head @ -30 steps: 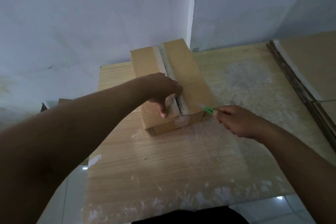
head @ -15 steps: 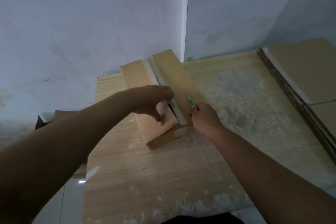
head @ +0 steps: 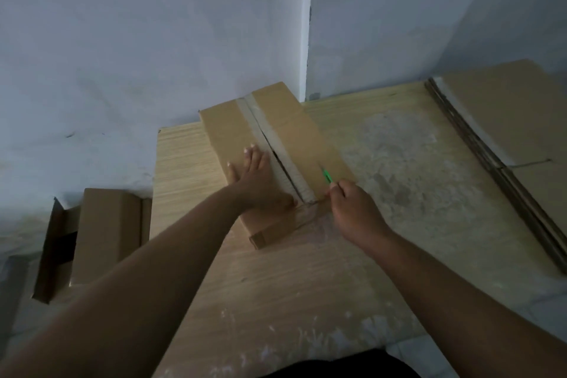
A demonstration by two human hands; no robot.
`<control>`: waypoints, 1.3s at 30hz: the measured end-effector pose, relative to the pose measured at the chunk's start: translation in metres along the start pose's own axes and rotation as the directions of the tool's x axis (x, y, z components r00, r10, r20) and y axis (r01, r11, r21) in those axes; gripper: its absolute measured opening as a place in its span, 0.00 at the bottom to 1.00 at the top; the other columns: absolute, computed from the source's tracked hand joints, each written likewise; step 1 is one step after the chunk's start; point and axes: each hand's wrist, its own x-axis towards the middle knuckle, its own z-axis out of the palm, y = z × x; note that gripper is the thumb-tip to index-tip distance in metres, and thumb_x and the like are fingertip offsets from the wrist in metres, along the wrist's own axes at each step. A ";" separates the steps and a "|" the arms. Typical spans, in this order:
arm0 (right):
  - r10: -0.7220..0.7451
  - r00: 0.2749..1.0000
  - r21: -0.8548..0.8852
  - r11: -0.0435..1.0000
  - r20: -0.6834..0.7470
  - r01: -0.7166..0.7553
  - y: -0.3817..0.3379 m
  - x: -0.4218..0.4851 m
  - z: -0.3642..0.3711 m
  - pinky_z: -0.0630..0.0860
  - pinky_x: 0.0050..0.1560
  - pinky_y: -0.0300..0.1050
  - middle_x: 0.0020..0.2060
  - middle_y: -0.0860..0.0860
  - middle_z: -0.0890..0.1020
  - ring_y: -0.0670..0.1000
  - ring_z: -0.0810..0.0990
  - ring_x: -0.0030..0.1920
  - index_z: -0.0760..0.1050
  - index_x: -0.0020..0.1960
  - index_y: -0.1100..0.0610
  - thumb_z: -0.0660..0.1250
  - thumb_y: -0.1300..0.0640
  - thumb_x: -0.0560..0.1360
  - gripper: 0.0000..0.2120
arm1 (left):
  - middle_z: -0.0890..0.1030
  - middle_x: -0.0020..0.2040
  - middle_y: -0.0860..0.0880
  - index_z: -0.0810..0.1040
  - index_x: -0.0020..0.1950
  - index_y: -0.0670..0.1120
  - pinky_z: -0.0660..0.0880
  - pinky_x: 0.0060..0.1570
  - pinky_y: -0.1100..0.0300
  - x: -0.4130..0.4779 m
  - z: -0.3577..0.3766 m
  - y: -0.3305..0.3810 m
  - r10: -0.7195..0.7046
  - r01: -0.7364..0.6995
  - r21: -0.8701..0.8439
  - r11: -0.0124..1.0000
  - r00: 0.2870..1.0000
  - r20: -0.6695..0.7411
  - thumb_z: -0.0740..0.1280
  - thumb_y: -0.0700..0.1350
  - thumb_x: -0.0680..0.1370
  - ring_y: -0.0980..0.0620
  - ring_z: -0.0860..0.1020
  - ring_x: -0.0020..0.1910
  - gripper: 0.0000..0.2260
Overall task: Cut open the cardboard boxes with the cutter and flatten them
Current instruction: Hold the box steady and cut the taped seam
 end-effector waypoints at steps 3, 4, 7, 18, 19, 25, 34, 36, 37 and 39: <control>-0.110 0.993 -0.139 0.985 -0.030 0.105 0.010 -0.037 0.008 0.72 0.43 0.49 0.43 0.54 0.78 0.58 0.78 0.46 0.76 0.62 0.55 0.53 0.53 0.85 0.15 | 0.30 0.82 0.43 0.37 0.84 0.44 0.32 0.73 0.29 0.008 0.006 0.011 -0.082 0.081 -0.017 0.997 0.996 -0.021 0.68 0.71 0.73 0.43 0.29 0.80 0.57; -0.149 0.988 -0.204 0.969 -0.034 0.139 0.014 -0.050 0.010 0.74 0.45 0.49 0.46 0.54 0.77 0.57 0.78 0.47 0.70 0.73 0.54 0.53 0.53 0.85 0.19 | 0.31 0.82 0.44 0.37 0.84 0.44 0.32 0.72 0.28 0.011 0.008 0.014 -0.094 0.094 -0.020 0.995 0.995 -0.035 0.67 0.72 0.73 0.43 0.29 0.80 0.56; -0.228 0.974 -0.329 0.920 0.000 0.216 0.024 -0.079 0.018 0.69 0.36 0.45 0.44 0.49 0.68 0.51 0.72 0.38 0.51 0.81 0.47 0.52 0.52 0.85 0.25 | 0.31 0.82 0.44 0.37 0.84 0.44 0.32 0.72 0.27 0.012 0.009 0.017 -0.110 0.110 -0.006 0.994 0.993 -0.042 0.64 0.73 0.74 0.42 0.30 0.80 0.55; -0.268 0.963 -0.382 0.892 -0.021 0.240 0.027 -0.085 0.030 0.59 0.28 0.40 0.44 0.49 0.67 0.47 0.65 0.29 0.59 0.80 0.51 0.55 0.54 0.84 0.24 | 0.31 0.83 0.45 0.37 0.84 0.46 0.31 0.72 0.27 0.011 0.007 0.013 -0.087 0.084 -0.062 0.995 0.995 -0.049 0.67 0.73 0.73 0.42 0.30 0.81 0.56; -0.256 0.967 -0.372 0.899 -0.014 0.233 0.024 -0.084 0.029 0.60 0.30 0.40 0.44 0.49 0.68 0.47 0.66 0.30 0.58 0.80 0.50 0.55 0.54 0.85 0.24 | 0.31 0.83 0.45 0.37 0.84 0.46 0.32 0.72 0.27 0.010 0.007 0.013 -0.090 0.087 -0.061 0.994 0.995 -0.047 0.67 0.73 0.72 0.43 0.30 0.81 0.57; -0.195 0.980 -0.333 0.923 0.024 0.192 0.011 -0.076 0.024 0.74 0.41 0.48 0.48 0.53 0.72 0.54 0.76 0.42 0.58 0.80 0.50 0.52 0.54 0.85 0.23 | 0.33 0.83 0.45 0.38 0.84 0.46 0.33 0.73 0.27 0.011 0.001 0.013 -0.086 0.085 -0.059 0.995 0.996 -0.016 0.67 0.72 0.73 0.43 0.31 0.81 0.56; -0.137 0.990 -0.482 0.870 -0.025 0.108 0.020 -0.082 0.007 0.77 0.46 0.47 0.55 0.56 0.75 0.54 0.79 0.47 0.56 0.80 0.50 0.52 0.56 0.84 0.24 | 0.35 0.84 0.46 0.41 0.85 0.48 0.34 0.74 0.28 0.014 -0.003 0.008 -0.085 0.084 -0.091 0.992 0.996 -0.012 0.67 0.74 0.71 0.44 0.34 0.82 0.56; -0.087 0.995 -0.493 0.869 -0.047 0.052 0.037 -0.084 -0.007 0.77 0.46 0.47 0.53 0.55 0.75 0.53 0.78 0.47 0.58 0.80 0.50 0.52 0.55 0.84 0.24 | 0.35 0.84 0.46 0.41 0.85 0.49 0.34 0.74 0.28 0.015 -0.003 0.007 -0.092 0.089 -0.107 0.990 0.996 -0.019 0.68 0.73 0.71 0.44 0.34 0.82 0.56; -0.064 0.997 -0.493 0.869 -0.049 0.032 0.046 -0.084 -0.013 0.77 0.46 0.47 0.52 0.54 0.75 0.52 0.78 0.46 0.58 0.80 0.50 0.51 0.55 0.84 0.24 | 0.35 0.84 0.46 0.41 0.85 0.49 0.34 0.74 0.28 0.014 -0.002 0.007 -0.091 0.088 -0.105 0.991 0.996 -0.023 0.68 0.73 0.71 0.44 0.34 0.82 0.55; -0.059 0.995 -0.473 0.881 -0.083 0.013 0.058 -0.085 -0.021 0.74 0.42 0.46 0.47 0.51 0.73 0.51 0.75 0.43 0.60 0.80 0.49 0.52 0.55 0.85 0.23 | 0.35 0.84 0.46 0.41 0.85 0.49 0.34 0.74 0.28 0.014 -0.001 0.009 -0.090 0.085 -0.105 0.991 0.995 -0.041 0.68 0.72 0.72 0.44 0.33 0.82 0.55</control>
